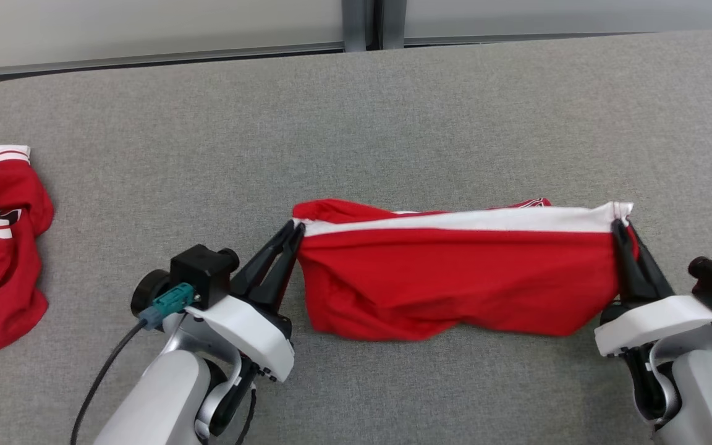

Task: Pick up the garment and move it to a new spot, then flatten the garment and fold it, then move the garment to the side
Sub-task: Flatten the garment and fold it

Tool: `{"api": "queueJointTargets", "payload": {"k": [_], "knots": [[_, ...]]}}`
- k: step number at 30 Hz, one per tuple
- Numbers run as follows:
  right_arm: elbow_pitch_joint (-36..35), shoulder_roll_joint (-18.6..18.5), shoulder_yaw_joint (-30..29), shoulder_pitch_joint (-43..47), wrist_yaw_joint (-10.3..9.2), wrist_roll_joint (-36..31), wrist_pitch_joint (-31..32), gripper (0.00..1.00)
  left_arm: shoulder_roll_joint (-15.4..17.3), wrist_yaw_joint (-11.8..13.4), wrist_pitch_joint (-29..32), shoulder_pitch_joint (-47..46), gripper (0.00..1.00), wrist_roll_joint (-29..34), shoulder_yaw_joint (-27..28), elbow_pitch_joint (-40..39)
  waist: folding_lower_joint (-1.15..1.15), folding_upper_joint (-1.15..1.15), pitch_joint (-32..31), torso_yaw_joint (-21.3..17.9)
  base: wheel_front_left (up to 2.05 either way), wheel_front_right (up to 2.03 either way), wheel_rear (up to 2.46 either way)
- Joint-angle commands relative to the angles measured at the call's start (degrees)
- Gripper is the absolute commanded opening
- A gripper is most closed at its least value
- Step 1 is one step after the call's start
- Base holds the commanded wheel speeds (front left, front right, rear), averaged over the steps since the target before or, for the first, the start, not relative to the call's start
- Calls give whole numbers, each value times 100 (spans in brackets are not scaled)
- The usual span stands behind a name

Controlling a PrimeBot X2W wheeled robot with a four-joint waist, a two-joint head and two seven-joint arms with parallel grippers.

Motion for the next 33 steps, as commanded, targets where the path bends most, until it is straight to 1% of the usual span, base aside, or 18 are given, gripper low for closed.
{"api": "queueJointTargets", "payload": {"k": [1,5,9,10,14,17,22,28,31,33], "knots": [[-365,-117,-64,80,-14,-45,-130,0,102,113,-148,-8,0,67,126,-228,0,0,-66,-39,0,0,0],[-1324,-237,-113,122,-14,-203,-223,0,247,275,-399,4,0,137,338,-822,0,0,-207,-82,0,0,0],[-2430,-343,-206,110,-14,-407,-185,0,387,436,-438,-108,0,209,533,-1506,0,0,-382,-90,0,0,0],[-2430,-343,-206,110,-14,-407,-185,0,387,436,-438,-108,0,209,533,-1506,0,0,-382,-90,0,0,0],[-3422,-465,-360,-5,-13,-499,131,0,503,622,-340,-274,0,234,756,-2180,0,0,-548,-70,0,0,0],[-3969,-526,-505,-53,-14,-547,449,0,609,731,-199,-440,0,237,929,-2573,0,0,-632,-51,0,0,0],[-4364,-532,-645,-133,-14,-492,855,0,706,832,47,-676,0,130,1139,-2864,0,0,-690,-45,0,0,0],[-4378,-521,-626,-296,-14,-381,1031,0,741,844,219,-846,0,149,1099,-2934,0,0,-550,-84,0,0,0],[-4262,-550,-614,-575,-14,-315,1073,0,715,754,222,-1127,0,96,1103,-2797,0,0,-297,-74,0,0,0],[-4137,-601,-559,-957,-14,-244,1081,0,689,662,237,-1463,0,44,1122,-2575,0,0,-76,-62,0,0,0]]}}
